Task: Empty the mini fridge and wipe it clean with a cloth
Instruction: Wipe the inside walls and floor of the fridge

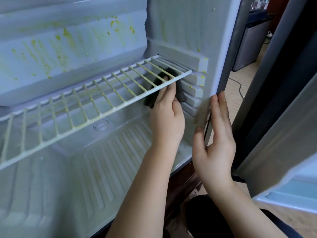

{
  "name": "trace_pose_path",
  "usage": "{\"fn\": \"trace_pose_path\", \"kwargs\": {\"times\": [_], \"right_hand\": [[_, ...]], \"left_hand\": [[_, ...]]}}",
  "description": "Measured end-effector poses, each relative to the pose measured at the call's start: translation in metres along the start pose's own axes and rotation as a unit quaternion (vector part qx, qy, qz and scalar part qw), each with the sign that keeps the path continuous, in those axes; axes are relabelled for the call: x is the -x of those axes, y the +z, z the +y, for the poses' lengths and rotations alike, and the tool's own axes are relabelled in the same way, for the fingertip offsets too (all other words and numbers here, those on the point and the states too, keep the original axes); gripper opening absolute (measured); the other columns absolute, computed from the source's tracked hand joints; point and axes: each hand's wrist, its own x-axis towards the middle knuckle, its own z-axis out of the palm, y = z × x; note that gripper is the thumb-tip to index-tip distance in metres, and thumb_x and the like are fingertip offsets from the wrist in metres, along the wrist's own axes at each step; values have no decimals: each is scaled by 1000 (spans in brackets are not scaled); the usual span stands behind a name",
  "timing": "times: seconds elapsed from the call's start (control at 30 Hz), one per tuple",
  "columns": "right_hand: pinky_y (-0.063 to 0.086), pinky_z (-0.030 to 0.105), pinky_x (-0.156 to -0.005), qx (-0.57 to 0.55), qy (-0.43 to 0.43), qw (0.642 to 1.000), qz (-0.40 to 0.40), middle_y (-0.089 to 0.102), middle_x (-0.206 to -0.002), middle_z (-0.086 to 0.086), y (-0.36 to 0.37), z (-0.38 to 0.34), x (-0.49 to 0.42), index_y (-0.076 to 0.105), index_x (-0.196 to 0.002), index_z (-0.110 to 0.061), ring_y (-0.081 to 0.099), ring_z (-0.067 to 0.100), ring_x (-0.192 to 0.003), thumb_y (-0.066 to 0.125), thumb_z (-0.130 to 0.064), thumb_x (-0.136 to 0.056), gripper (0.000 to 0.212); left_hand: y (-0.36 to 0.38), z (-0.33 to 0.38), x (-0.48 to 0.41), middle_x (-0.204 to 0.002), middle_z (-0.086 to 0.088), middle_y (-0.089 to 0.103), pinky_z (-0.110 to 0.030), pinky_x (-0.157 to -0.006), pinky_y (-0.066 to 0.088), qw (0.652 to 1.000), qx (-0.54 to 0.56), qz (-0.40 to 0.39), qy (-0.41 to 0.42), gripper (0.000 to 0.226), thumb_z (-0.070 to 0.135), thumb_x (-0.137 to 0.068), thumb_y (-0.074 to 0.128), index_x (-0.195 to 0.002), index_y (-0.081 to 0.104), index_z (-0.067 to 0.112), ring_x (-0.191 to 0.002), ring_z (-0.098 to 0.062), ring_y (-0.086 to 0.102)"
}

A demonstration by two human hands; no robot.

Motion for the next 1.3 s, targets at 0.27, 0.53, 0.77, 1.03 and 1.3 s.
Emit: {"fn": "trace_pose_path", "kwargs": {"times": [0.27, 0.53, 0.77, 1.03, 1.3], "right_hand": [[18, 16, -115, 3, 4, 1000, -19, 23, -155, 1, -3, 2, 3, 32, -147, -4, 19, 6, -145, 51, 10, -84, 67], [19, 16, -114, 12, -4, 1000, -15, 25, -154, 2, -2, 4, 2, 34, -146, -2, 22, 11, -145, 50, 9, -86, 64], [20, 13, -112, 6, -7, 1000, -22, 26, -154, 5, -6, 5, 0, 35, -146, -2, 23, 11, -145, 50, 11, -84, 65], [19, 12, -113, -6, -5, 999, -41, 23, -155, 2, -8, 6, 0, 32, -147, -4, 20, 8, -145, 52, 18, -80, 73], [17, 12, -113, -12, -2, 999, -44, 24, -155, 1, -9, 5, 0, 34, -147, -4, 20, 7, -145, 50, 11, -84, 67]], "left_hand": [[-5, 18, 26, -129, -6, 64, -25, -99, 47, 996, -18, 44, 71, 29, 13, -91, 59, -119, 69, 10, -119, -8, 56], [9, 19, 27, -120, -7, 66, -42, -83, 57, 992, 55, 94, 56, 26, 12, -86, 70, -111, 70, 3, -110, -18, 64], [7, 23, 22, -113, -5, 64, -41, -78, 57, 992, 39, 82, 88, 24, 2, -83, 68, -107, 69, 6, -100, -21, 64], [-5, 25, 14, -102, -4, 67, -24, -68, 49, 983, -43, 51, 173, 25, -5, -80, 62, -100, 72, 5, -77, -19, 61], [-25, -1, 7, -70, 12, 56, -11, -60, 34, 996, -56, -16, 68, 21, -2, -75, 61, -87, 69, 14, -58, -2, 40]]}}
